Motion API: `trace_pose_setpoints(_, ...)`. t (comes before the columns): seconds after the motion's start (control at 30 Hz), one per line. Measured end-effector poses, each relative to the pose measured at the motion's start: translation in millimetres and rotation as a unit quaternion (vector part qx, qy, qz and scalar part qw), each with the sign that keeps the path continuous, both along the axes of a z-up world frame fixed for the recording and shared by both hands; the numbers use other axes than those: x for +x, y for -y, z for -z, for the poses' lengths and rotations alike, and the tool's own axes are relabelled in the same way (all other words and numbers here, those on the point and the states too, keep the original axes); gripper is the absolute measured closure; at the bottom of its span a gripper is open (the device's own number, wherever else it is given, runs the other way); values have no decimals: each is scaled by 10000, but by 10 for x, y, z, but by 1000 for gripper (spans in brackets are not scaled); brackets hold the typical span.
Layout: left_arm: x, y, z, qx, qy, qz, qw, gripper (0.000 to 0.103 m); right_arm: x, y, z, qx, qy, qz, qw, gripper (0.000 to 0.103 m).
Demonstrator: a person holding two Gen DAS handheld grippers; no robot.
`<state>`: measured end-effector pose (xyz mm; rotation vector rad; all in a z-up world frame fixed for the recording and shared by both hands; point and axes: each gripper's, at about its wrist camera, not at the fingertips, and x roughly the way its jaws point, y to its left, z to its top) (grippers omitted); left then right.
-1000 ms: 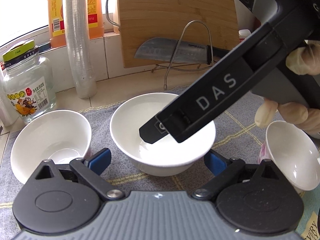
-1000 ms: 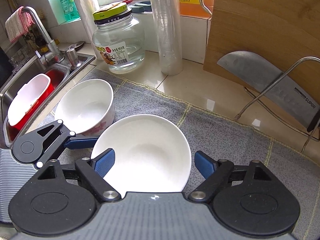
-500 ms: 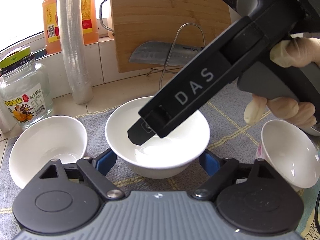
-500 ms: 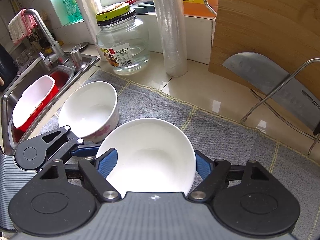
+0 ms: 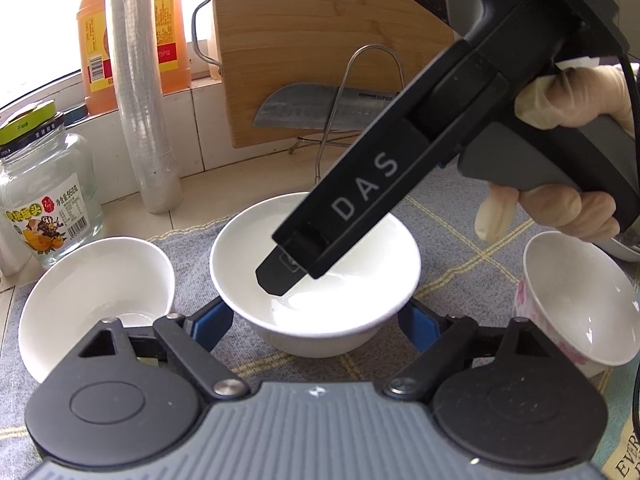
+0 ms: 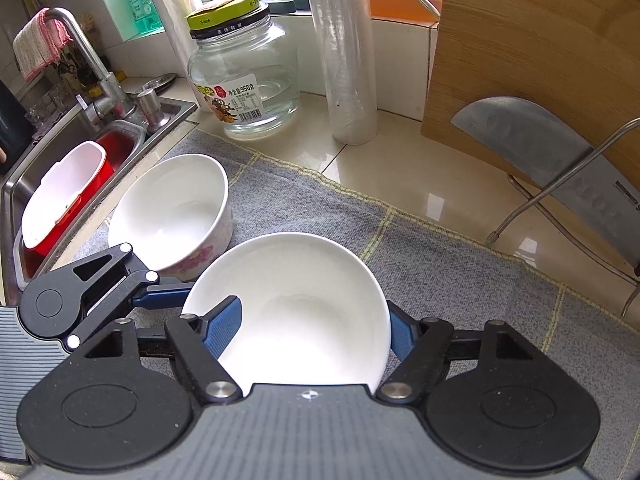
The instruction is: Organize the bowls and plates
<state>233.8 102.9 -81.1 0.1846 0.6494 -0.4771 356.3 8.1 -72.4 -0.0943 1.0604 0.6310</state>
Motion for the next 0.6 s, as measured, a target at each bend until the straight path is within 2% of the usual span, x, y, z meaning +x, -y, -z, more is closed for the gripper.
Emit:
trace_pose_setpoints(0.1,-5,-4,2,16,16,52,10000,14,-1,9,-8,-64,-10,-16,10000,28)
trace_pose_setpoints(0.6,-21,22,-25,114,-48,177,9998,14,-78,28,-76,-37,-6,17,10000,28)
